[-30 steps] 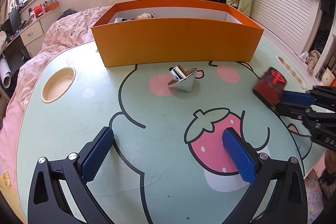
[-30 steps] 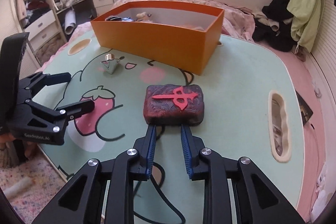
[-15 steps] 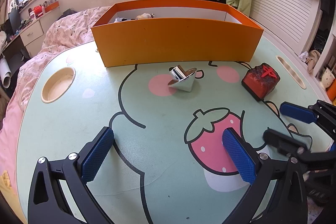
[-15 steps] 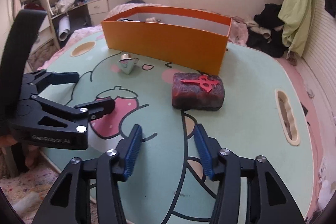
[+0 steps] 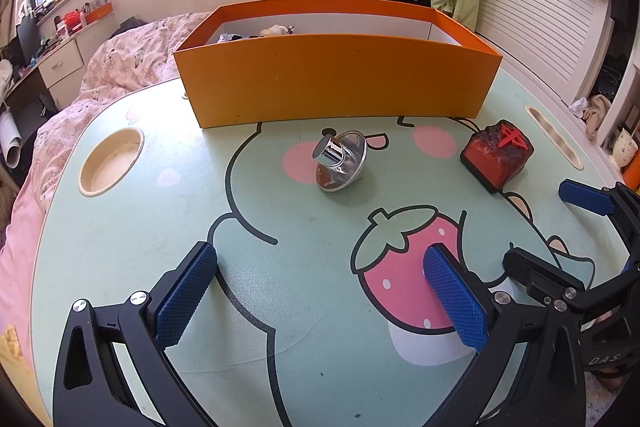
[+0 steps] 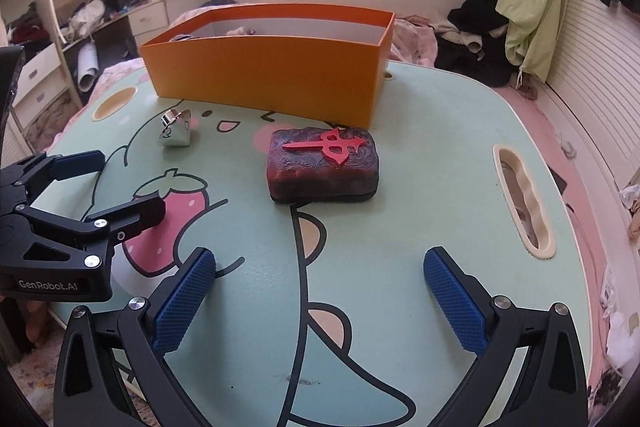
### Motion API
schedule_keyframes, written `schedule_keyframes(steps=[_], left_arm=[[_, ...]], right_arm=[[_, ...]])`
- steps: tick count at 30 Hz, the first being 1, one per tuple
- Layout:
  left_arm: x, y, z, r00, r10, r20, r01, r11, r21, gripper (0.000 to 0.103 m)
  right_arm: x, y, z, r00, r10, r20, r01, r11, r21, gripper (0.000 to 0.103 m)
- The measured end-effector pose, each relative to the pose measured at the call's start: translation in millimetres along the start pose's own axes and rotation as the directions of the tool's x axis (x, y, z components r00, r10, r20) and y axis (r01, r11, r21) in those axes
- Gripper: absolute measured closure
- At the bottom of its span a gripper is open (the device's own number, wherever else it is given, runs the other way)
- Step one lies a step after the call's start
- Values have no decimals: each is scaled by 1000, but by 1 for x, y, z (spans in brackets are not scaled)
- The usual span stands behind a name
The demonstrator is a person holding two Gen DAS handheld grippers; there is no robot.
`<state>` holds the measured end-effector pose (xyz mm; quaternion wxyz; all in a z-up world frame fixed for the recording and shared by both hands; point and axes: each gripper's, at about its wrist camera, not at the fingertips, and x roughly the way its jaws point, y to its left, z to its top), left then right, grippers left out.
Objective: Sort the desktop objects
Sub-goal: 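Reach into the box and grasp the black drawstring pouch with the left gripper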
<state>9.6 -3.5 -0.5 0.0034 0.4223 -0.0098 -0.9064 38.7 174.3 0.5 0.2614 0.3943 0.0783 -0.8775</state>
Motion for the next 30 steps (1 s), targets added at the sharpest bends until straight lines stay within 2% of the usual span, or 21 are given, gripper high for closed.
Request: schedule_keyframes(steps=[8,10,13,17,18,19,20,21,22,25,27,30], left_arm=[[0,0,3,1000,4,-20,-3,1000,9,0],[-2,3,8,999,-17,-36,17,1000,3,0],[-24,17,28,995,-93,30,93,995,-30,0],[-60,33,75,986,-87,145,86,996,12,1],[-63,36,89,983,-102,153,99,995,26,5],[-63,39,102,984,-108,144,105,994,34,18],[-58,41,116,987,-109,121,104,994,42,25],[-51,43,128,990,-112,91,108,993,45,39],[-40,45,140,991,-125,37,123,991,48,44],[-4,47,162,985,-125,-118,130,991,34,44],[13,50,171,983,-82,-161,84,996,4,44],[32,47,176,973,-55,-223,62,998,24,44]], right_arm=[[-1,0,0,1000,3,0,-3,1000,2,0],[-1,0,0,1000,6,0,-6,1000,4,0],[0,-3,-1,1000,10,2,-10,1000,2,0],[0,-5,-2,1000,13,4,-13,1000,0,0],[1,-5,-1,1000,14,4,-14,1000,-1,0],[1,-6,-1,1000,15,4,-15,1000,-1,0],[1,-6,-1,1000,15,4,-15,1000,-1,0],[1,-6,-1,1000,15,4,-15,1000,-2,0],[1,-6,-1,1000,16,5,-16,1000,-3,0],[1,-6,-1,1000,17,5,-17,1000,-3,0],[1,-6,-1,1000,18,6,-18,1000,-4,0],[2,-6,-1,1000,19,7,-19,1000,-4,0]])
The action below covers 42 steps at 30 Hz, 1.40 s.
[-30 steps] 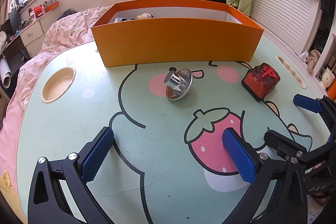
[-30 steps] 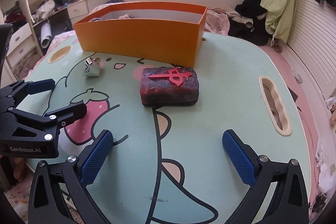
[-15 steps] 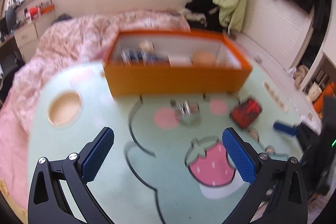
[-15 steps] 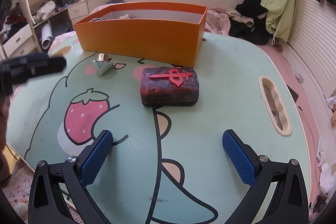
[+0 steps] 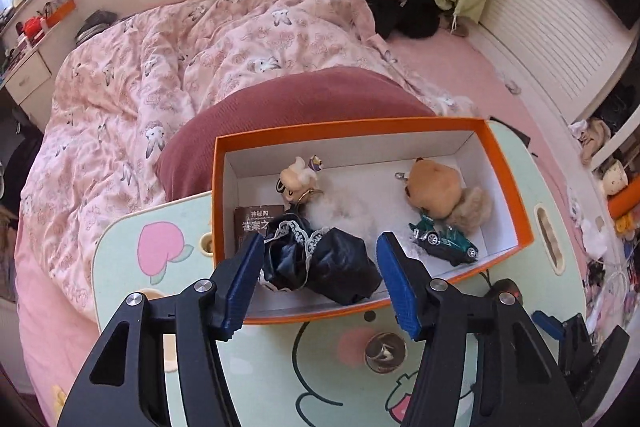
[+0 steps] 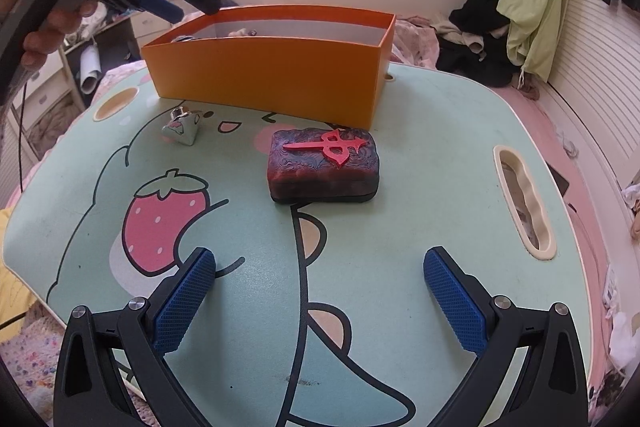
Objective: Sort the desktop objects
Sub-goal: 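Reach into the box and grasp the black drawstring pouch with the left gripper, then lift the black pouch out and drop it on the table with the left gripper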
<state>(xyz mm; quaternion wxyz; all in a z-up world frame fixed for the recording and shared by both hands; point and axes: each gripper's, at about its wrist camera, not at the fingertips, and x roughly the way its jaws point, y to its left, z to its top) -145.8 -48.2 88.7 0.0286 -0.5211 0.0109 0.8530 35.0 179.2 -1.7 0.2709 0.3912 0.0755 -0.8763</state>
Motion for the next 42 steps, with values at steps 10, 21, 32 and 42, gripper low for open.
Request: schedule_keyframes(steps=[10,21,32,42], left_arm=[[49,-7,3,984,-14,-176,12,1000,-11,42],[4,-10,0,999,-44,-15,46,996,78,73],[-78,-43,-74,932,-333,141,312,938,154,73],[-46,-51,-105,924,-311,222,299,950,87,37]], right_arm=[[0,0,-1,1000,3,0,-3,1000,-4,0],[0,0,-1,1000,4,0,-4,1000,-6,0],[0,0,-1,1000,5,0,-5,1000,-7,0],[0,0,-1,1000,8,1,-8,1000,-10,0]])
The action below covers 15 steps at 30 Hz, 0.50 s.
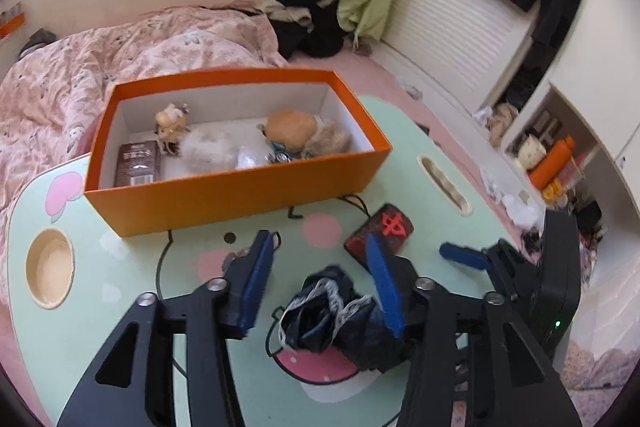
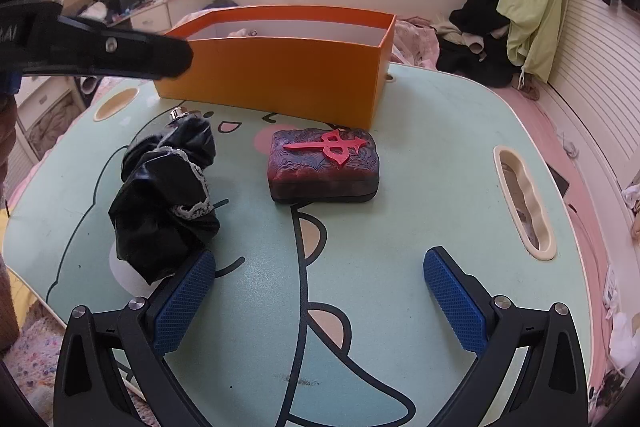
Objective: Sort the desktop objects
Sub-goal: 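Lift the black pouch out and drop it on the table with the left gripper, then reach into the box and grasp the white fluffy pompom with the right gripper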
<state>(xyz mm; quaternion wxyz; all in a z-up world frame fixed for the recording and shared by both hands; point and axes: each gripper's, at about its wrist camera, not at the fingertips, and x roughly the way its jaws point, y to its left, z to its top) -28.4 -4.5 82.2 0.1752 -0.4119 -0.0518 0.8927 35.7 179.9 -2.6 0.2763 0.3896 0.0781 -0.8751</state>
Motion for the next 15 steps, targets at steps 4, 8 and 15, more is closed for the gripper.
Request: schedule_keyframes(steps=[4,8,15], left_arm=[[-28,15,-12,995,2,102,9,994,-107,14],[-36,14,-45,998,56,7,-56,997,-62,14],[-12,-2,-95,982,185,-49,-185,983,6,14]], right_arm=[[0,0,0,1000,0,-1,0,1000,0,0],[0,0,0,1000,1,-1,-1,1000,-2,0],[0,0,0,1000,3,-1,-3,1000,-4,0]])
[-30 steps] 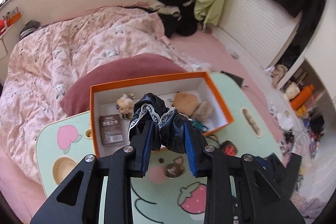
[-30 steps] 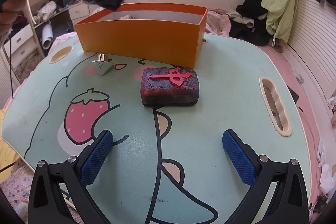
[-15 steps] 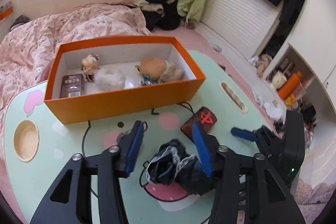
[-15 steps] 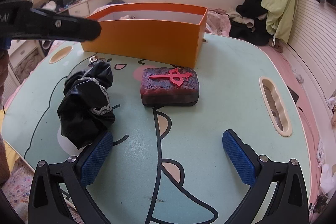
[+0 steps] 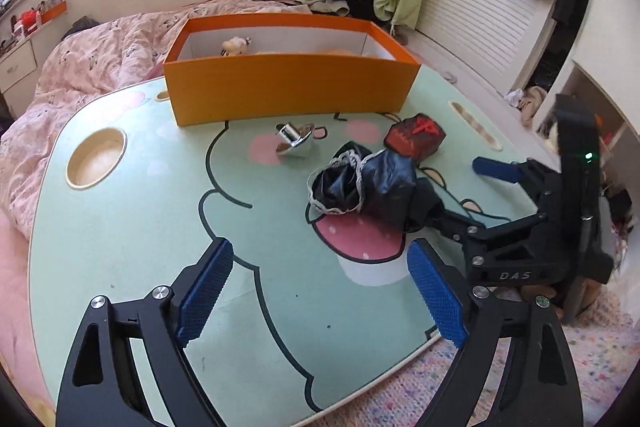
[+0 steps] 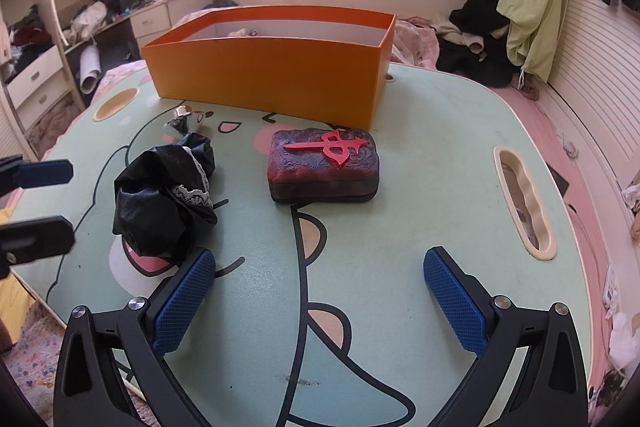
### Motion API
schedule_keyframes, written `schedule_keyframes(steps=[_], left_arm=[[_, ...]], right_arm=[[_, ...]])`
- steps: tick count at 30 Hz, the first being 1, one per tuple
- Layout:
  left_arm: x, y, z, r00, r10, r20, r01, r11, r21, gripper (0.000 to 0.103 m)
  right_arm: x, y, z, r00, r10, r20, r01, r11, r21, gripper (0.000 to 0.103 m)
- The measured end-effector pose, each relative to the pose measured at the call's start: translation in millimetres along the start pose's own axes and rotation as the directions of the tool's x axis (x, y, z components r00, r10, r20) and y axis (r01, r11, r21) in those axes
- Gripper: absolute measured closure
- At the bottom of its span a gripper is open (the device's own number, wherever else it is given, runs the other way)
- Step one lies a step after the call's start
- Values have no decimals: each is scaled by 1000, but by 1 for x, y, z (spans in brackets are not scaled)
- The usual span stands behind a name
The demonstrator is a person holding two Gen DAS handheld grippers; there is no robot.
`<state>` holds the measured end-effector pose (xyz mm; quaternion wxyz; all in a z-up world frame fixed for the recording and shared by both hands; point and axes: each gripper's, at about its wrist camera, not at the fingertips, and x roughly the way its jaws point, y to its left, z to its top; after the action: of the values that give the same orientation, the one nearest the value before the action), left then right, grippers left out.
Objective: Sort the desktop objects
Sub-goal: 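Reach into the box and grasp the white fluffy pompom with the right gripper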
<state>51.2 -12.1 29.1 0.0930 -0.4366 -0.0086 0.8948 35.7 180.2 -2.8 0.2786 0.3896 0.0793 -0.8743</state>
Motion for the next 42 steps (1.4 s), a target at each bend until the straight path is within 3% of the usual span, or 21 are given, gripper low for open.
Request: schedule_keyframes(steps=[3,6,11,20,23,27,29,31,34,36,38,42], left_arm=[[22,-4,-2,997,57,-42,-57,998,-11,14],[36,-12,2,985,170,-15,-170,985,-11,11],[47,-7,8,977,212,0,-212,976,-51,0],[45,-3,4,976,218,19,-216,974,-63,0],[43,-2,5,976,216,20,-214,975,-64,0],[43,-2,5,976,217,21,-215,975,-64,0],[43,-2,5,976,217,21,-215,974,-64,0],[42,-2,5,976,217,21,-215,974,-64,0],[42,-2,5,976,218,21,-216,974,-64,0],[42,-2,5,976,218,21,-216,974,-64,0],[41,-2,5,976,217,21,-215,974,-64,0],[41,-2,5,977,214,23,-212,975,-63,0]], right_arm=[[0,1,0,1000,0,0,0,1000,0,0],[0,0,0,1000,-8,3,8,1000,-2,0],[2,-5,1,1000,-10,2,10,1000,17,0],[3,-6,3,1000,-6,-1,6,1000,6,0],[-10,1,4,999,17,38,-17,1000,-13,1],[-34,3,40,992,98,83,-97,995,-9,1],[-38,6,72,989,123,75,-122,992,-18,7],[-33,8,109,984,173,46,-173,985,-8,19],[-3,11,163,966,256,-35,-255,967,15,22],[28,17,193,958,266,-110,-263,964,39,22],[65,30,213,943,251,-217,-248,968,42,31],[133,44,223,875,259,-409,-256,965,64,42]])
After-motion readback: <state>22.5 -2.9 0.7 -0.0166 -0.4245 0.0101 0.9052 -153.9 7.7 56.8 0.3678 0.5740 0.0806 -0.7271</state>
